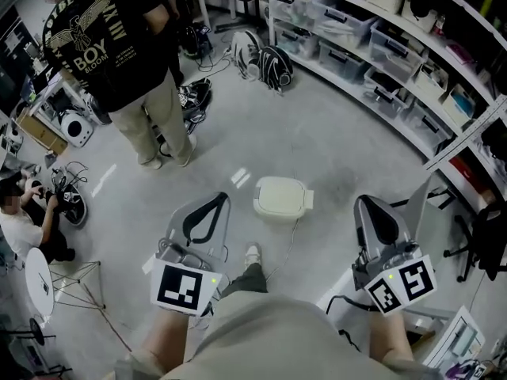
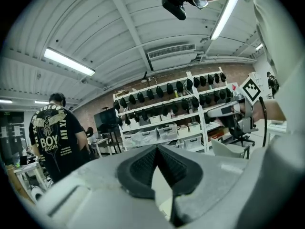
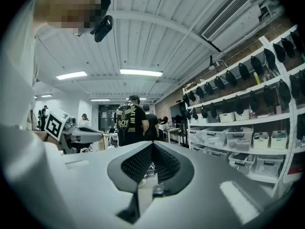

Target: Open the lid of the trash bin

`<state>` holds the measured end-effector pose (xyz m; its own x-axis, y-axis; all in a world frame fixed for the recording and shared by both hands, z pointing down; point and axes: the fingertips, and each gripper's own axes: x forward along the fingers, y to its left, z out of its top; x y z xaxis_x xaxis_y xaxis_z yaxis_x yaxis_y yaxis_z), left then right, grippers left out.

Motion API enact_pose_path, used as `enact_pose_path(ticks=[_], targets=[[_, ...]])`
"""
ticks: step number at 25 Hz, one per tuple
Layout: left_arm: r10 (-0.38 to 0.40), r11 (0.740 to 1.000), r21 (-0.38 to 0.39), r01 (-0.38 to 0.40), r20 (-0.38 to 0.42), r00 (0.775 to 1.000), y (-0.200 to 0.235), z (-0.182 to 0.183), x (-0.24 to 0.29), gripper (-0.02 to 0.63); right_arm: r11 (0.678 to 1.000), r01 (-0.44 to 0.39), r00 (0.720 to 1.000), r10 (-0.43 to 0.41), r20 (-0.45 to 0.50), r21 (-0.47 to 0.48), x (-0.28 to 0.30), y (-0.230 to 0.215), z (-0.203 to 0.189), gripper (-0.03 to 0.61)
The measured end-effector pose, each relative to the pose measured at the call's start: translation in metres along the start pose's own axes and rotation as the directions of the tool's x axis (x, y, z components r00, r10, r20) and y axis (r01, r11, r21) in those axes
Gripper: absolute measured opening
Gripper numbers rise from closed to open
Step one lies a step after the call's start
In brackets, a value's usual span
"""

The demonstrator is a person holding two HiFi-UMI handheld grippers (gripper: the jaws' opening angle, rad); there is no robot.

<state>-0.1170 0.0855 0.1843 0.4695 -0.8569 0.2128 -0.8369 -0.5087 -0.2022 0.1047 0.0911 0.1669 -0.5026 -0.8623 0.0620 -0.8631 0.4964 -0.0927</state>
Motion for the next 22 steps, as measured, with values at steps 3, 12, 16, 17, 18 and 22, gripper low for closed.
enact_pose_path(ticks=[3,12,16,17,18,22], targets=[[-0.039,0.999,0.000,0.039,-0.012,0.999,0.030,-0.008,0.033,0.003,1.000,0.030,0.999,-0.030,-0.015,-0.005,0.043,-0.008,0.003,0.003],[-0.128,0.992,-0.006,0.128,-0.048,0.991,0.102,-0.034,0.107,0.003,0.989,0.148,0.988,-0.149,-0.038,-0.015,0.136,-0.037,0.003,0.003],[-0.161,0.985,0.048,0.164,-0.065,0.985,0.118,-0.045,0.130,0.003,0.981,0.192,0.979,-0.193,-0.062,-0.011,0.151,-0.053,-0.007,0.003],[-0.168,0.983,0.061,0.172,-0.068,0.983,0.119,-0.048,0.135,0.003,0.980,0.197,0.978,-0.197,-0.070,-0.008,0.153,-0.056,-0.011,0.003],[-0.171,0.983,0.053,0.175,-0.073,0.983,0.119,-0.051,0.140,0.003,0.980,0.199,0.977,-0.198,-0.079,-0.005,0.156,-0.060,-0.016,0.003],[-0.170,0.985,-0.011,0.170,-0.102,0.980,0.117,-0.065,0.157,0.003,0.980,0.201,0.973,-0.199,-0.114,0.002,0.163,-0.076,-0.032,0.003]])
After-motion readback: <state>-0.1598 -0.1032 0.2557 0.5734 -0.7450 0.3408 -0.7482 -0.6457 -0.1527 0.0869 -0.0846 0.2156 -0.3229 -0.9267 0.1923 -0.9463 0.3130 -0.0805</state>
